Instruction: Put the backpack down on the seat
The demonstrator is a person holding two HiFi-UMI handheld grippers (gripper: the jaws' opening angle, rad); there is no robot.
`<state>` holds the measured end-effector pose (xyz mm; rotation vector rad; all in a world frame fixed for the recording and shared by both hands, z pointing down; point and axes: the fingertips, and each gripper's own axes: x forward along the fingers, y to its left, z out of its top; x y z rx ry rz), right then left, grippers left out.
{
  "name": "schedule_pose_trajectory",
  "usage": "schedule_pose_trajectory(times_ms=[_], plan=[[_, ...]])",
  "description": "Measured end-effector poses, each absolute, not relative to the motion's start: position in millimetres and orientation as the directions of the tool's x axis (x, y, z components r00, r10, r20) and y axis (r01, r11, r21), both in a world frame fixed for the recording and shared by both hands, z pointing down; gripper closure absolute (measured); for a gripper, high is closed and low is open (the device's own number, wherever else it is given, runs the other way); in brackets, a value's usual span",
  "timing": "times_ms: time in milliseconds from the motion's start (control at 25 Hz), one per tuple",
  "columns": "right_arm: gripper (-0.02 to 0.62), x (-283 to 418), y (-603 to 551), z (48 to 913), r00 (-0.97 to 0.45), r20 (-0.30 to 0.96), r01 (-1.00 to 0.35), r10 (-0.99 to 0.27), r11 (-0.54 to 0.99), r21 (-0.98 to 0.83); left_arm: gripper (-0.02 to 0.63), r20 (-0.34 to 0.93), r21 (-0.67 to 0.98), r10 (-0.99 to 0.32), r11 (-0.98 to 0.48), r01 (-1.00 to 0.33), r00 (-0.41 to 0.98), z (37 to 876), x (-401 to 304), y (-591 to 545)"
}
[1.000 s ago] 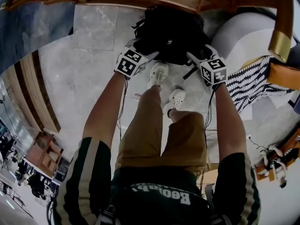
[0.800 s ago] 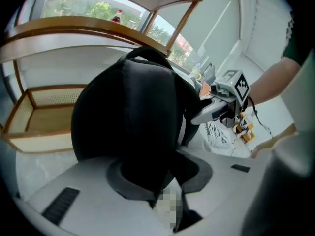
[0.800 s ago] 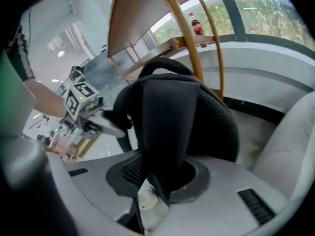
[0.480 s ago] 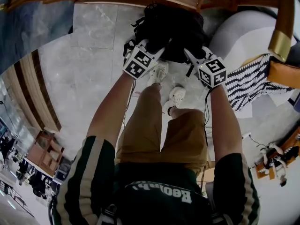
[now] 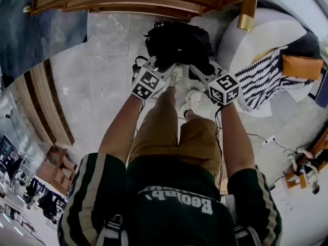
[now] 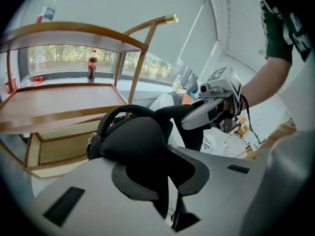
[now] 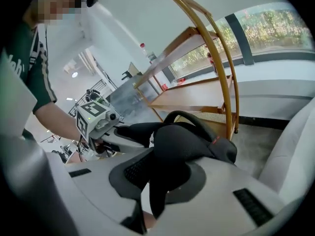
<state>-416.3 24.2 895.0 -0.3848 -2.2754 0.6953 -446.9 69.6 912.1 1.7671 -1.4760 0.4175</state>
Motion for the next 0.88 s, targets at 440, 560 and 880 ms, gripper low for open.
schedule_pose_trajectory(times_ms=[440,560,880], plan=[[0.526,-406.5,42.6,732.8,-0.774,0.51,0.051,0.375,0.84,-0.541,0.534,0.638,0.287,-0.73,-0.07,-0.955,0.245,748.2,-435.2,85.1],[0.526,-399.9,43.7,687.4,-0.791,0.502,0.057,0.351,0.858,-0.51,0.532,0.611,0.269,-0.755,-0.084,-0.96,0.237,702.7,-428.8,84.8],[0.525,-383.2,53.9,557.0,-0.849,0.441,0.084,0.291,0.898,-0.431,0.532,0.52,0.199,-0.824,-0.137,-0.97,0.223,566.5,-417.1,87.5]])
